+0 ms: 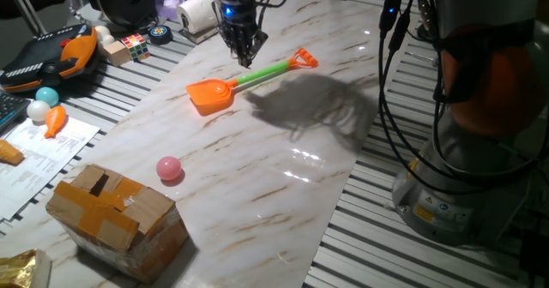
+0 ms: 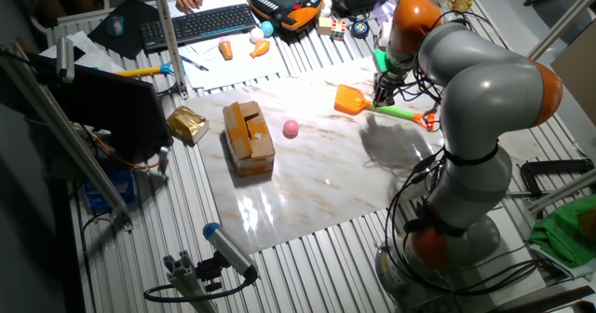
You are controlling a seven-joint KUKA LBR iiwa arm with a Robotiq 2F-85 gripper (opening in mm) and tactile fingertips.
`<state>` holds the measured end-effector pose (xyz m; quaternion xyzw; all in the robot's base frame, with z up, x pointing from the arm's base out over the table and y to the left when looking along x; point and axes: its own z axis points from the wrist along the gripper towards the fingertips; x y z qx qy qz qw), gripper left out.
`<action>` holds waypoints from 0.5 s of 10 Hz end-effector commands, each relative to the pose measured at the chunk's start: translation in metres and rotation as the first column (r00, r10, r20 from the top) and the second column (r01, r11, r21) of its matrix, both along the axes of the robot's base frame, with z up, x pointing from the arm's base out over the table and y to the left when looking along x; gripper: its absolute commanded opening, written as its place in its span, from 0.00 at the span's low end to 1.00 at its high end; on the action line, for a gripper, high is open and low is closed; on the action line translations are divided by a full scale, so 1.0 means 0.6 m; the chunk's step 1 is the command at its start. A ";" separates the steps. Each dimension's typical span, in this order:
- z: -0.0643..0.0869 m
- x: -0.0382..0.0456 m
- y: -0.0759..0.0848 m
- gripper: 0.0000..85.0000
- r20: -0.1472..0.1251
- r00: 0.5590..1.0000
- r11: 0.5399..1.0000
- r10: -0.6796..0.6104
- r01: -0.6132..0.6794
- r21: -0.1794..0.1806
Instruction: Use a shovel to scoop up an object
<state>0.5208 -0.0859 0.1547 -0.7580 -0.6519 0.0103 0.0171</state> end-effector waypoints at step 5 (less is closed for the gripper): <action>0.000 0.000 0.000 0.01 -0.041 0.996 0.996 -0.084 0.084 -0.001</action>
